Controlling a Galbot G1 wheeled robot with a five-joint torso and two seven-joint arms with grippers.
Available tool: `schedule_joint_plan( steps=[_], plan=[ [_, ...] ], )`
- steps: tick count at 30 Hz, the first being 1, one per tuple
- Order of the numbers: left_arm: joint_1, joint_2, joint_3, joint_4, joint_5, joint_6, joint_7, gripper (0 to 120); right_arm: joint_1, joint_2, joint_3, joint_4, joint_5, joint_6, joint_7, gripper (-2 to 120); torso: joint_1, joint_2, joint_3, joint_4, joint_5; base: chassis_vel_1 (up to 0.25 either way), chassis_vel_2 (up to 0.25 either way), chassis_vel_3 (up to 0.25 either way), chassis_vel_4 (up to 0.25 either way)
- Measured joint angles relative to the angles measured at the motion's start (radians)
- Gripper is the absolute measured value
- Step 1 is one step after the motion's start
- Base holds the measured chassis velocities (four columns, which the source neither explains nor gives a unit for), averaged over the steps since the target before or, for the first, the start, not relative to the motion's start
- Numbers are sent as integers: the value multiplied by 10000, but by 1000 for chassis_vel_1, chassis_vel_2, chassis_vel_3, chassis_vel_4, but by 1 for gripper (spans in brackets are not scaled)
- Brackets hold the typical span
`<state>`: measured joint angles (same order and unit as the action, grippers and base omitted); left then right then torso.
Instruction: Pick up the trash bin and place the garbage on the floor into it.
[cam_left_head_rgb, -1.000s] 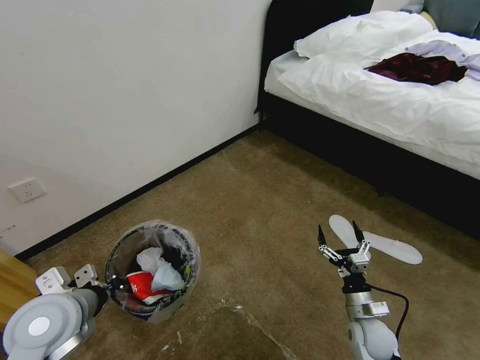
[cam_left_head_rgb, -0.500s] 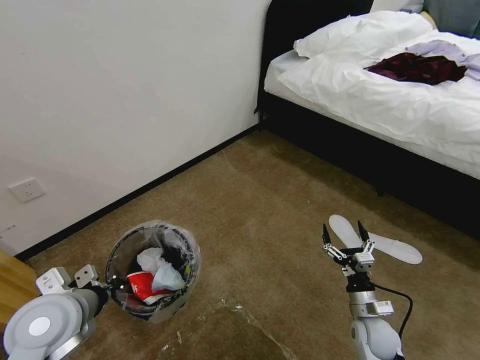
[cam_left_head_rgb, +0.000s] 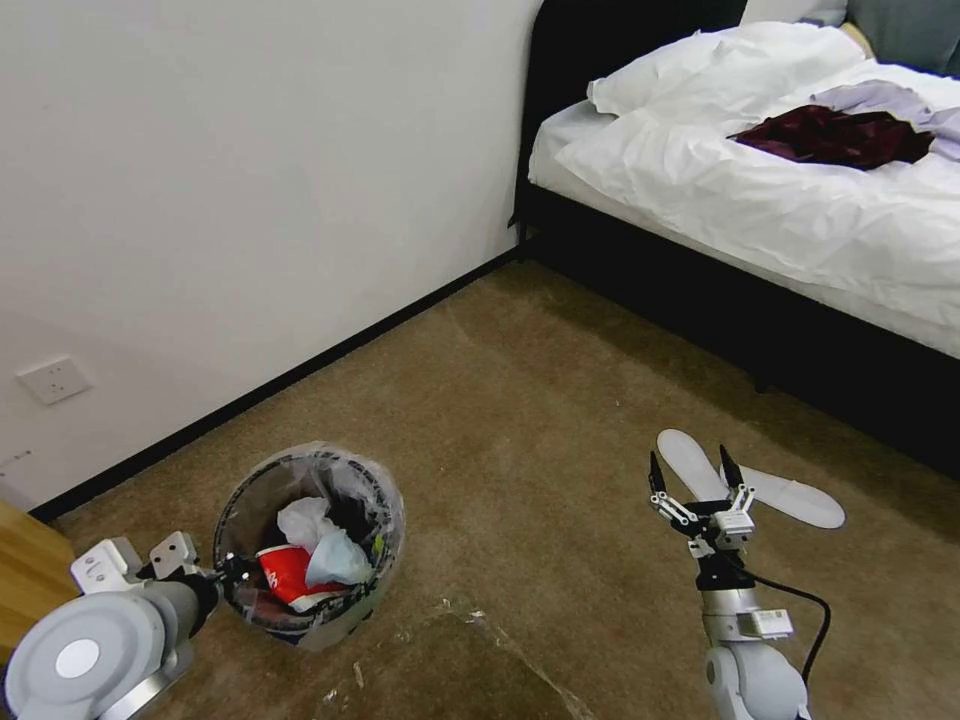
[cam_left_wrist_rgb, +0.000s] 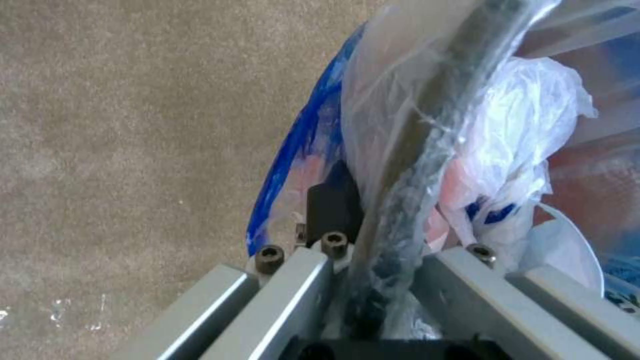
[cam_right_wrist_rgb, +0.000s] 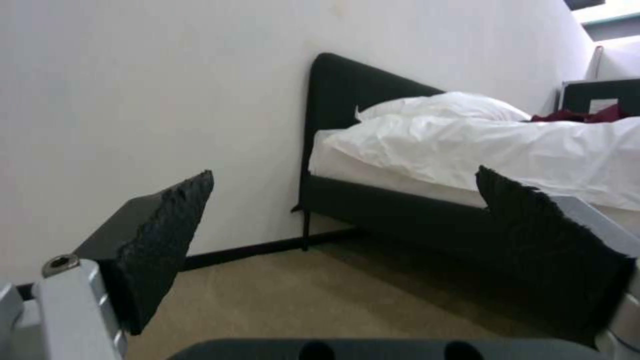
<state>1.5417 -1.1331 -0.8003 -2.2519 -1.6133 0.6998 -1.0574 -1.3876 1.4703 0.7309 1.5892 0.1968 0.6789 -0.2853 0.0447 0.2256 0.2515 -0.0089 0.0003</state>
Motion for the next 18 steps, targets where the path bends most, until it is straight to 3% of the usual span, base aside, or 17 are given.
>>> schedule_joint_plan(
  steps=[18],
  plan=[
    [41,-16,-16,-213,-2,1,0,0,-4,97,52,-96,-198,3,-17,100,0,0,0,0,0,0,0,0,0]
  ],
)
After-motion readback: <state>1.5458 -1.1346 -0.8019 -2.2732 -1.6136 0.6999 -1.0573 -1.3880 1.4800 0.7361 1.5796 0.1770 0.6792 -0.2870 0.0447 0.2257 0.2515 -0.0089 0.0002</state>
